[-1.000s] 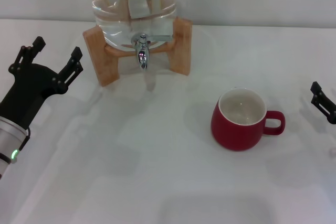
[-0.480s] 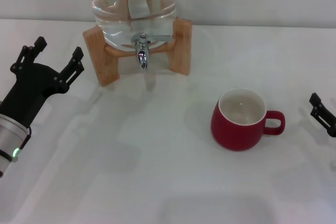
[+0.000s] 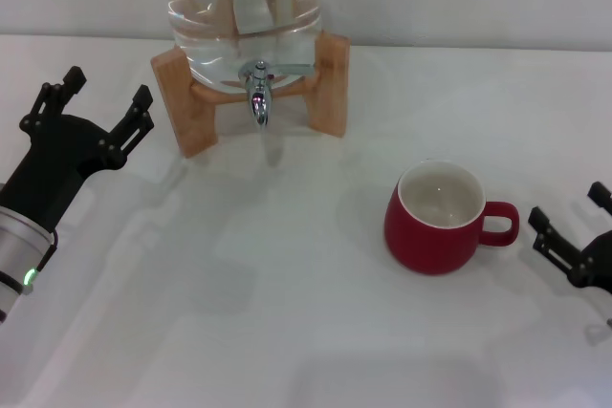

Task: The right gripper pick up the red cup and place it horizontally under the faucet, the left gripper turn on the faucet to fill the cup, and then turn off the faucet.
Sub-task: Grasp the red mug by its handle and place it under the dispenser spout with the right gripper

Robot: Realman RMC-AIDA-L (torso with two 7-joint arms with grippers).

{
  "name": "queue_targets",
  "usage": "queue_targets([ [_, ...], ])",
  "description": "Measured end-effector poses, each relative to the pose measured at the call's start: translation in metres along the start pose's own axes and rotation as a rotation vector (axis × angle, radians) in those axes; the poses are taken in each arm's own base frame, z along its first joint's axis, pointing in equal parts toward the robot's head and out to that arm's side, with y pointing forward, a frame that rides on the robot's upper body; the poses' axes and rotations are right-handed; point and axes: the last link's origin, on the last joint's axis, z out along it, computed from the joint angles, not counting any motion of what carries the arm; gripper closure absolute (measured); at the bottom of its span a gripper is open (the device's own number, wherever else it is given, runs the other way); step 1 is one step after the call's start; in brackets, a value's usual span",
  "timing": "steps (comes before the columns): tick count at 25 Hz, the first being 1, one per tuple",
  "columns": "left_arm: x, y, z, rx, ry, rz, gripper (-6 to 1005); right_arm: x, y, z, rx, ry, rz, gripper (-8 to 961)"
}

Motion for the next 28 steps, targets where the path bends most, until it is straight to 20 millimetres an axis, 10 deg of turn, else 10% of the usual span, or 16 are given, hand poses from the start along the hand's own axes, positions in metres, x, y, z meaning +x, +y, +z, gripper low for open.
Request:
queue_targets([
  [28,-0.001,0.002,-0.001,-0.005,0.0,-0.001,124,0.006,0.021,-0.009,-0.102,0.018,0.003,96],
])
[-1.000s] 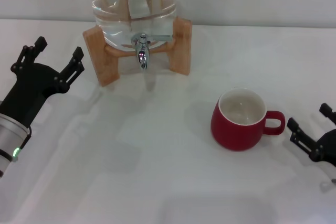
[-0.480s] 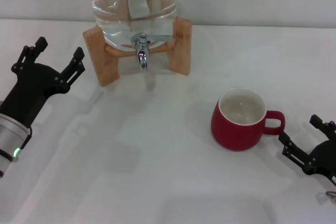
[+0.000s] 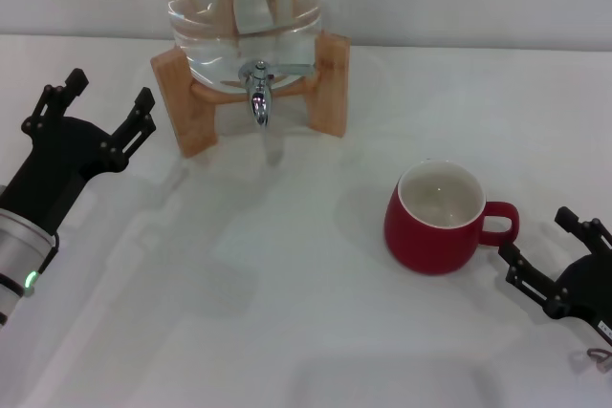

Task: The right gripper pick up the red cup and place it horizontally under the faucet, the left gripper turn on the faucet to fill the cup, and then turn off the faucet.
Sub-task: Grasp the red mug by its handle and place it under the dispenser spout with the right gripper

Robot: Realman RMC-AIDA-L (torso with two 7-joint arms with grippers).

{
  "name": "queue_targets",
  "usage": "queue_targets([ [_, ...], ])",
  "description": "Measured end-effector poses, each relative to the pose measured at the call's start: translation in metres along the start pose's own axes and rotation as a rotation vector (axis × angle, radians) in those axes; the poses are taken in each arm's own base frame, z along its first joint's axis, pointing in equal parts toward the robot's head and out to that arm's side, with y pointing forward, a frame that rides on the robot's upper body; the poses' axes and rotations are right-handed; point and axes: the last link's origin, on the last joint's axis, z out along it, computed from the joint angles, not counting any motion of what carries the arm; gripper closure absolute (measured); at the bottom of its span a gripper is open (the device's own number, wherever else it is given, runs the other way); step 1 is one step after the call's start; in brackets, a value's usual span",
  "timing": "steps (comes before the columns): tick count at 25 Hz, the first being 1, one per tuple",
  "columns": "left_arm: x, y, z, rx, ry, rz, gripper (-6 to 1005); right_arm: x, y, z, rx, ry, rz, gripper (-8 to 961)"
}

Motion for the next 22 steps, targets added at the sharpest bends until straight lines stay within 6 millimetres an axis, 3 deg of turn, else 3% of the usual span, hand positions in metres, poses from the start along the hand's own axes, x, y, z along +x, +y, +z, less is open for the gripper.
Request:
queue_targets([
  [22,0.0,0.0,-0.001,0.0,0.0,0.0,124,-0.004,-0.001,0.014,-0.018,0.004,-0.013,96],
])
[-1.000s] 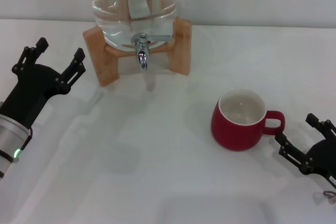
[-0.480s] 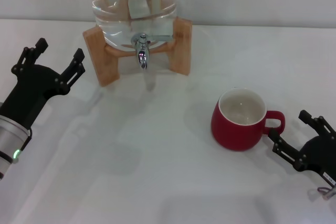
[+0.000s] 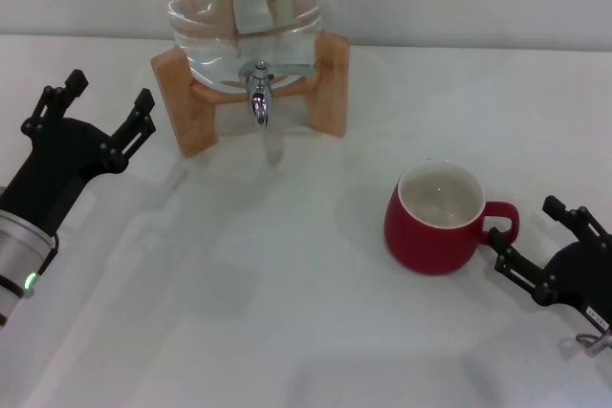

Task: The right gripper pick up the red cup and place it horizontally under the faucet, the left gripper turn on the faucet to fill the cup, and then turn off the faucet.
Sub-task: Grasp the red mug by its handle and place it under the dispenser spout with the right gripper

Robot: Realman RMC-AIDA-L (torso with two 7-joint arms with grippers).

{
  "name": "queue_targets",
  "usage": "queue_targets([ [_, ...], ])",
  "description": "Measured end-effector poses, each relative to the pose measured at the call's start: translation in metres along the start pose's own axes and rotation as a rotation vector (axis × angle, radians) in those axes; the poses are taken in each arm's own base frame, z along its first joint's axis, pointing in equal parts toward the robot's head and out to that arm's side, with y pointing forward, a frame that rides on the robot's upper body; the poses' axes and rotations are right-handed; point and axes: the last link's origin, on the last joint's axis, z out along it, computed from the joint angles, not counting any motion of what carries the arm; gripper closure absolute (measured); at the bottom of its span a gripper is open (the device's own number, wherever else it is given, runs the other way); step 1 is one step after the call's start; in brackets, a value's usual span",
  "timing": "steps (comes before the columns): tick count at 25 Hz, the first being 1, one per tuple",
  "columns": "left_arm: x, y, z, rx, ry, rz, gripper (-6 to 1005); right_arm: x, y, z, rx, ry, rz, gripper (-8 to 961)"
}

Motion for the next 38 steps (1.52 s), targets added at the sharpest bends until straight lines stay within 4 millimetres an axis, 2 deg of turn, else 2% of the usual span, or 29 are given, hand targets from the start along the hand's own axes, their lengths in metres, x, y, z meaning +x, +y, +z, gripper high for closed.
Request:
queue_targets([
  [9,0.0,0.0,0.001,-0.001,-0.002,0.0,124,0.004,-0.004,0.006,0.009,0.042,-0.008,96],
  [38,0.001,0.0,0.002,-0.003,0.0,0.001,124,0.0,-0.012,0.019,0.027,0.045,-0.02,97],
])
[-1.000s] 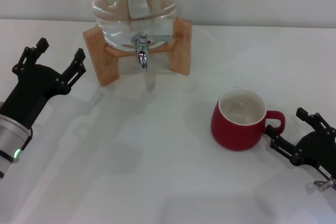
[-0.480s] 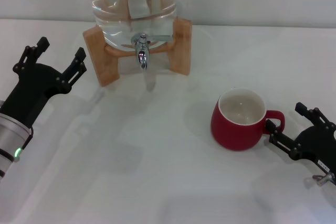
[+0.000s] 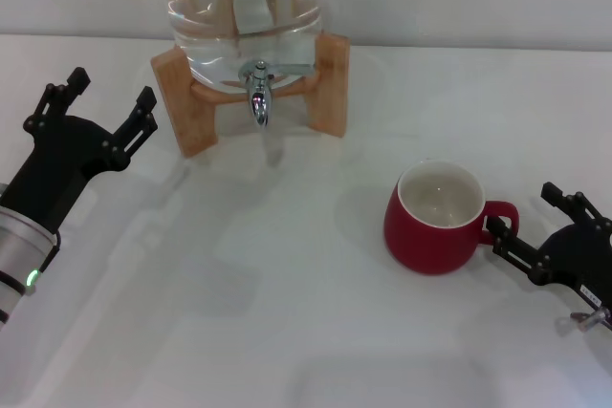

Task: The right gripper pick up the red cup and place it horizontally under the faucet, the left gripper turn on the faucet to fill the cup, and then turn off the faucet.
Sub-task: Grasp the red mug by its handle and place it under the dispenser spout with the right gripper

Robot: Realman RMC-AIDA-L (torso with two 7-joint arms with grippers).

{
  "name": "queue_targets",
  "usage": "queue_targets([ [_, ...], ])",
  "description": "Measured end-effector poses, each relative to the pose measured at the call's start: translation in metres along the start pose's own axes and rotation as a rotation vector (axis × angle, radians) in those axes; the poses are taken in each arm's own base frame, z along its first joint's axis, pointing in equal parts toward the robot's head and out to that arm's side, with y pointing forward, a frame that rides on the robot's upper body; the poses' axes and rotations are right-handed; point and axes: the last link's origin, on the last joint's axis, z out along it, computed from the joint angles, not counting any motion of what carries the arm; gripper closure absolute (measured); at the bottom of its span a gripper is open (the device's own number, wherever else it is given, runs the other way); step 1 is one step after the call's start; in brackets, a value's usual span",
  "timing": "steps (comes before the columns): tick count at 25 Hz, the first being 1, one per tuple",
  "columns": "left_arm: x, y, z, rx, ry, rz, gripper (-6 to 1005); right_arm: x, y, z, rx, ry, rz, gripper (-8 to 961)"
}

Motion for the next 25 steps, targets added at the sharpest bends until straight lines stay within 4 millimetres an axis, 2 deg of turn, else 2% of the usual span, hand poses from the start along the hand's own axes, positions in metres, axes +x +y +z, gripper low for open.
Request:
queue_targets([
  [25,-0.0002,-0.0001,-0.0001,0.001,-0.002,0.0,124,-0.0026,-0.002,0.0067,0.014,0.0,0.007,97],
])
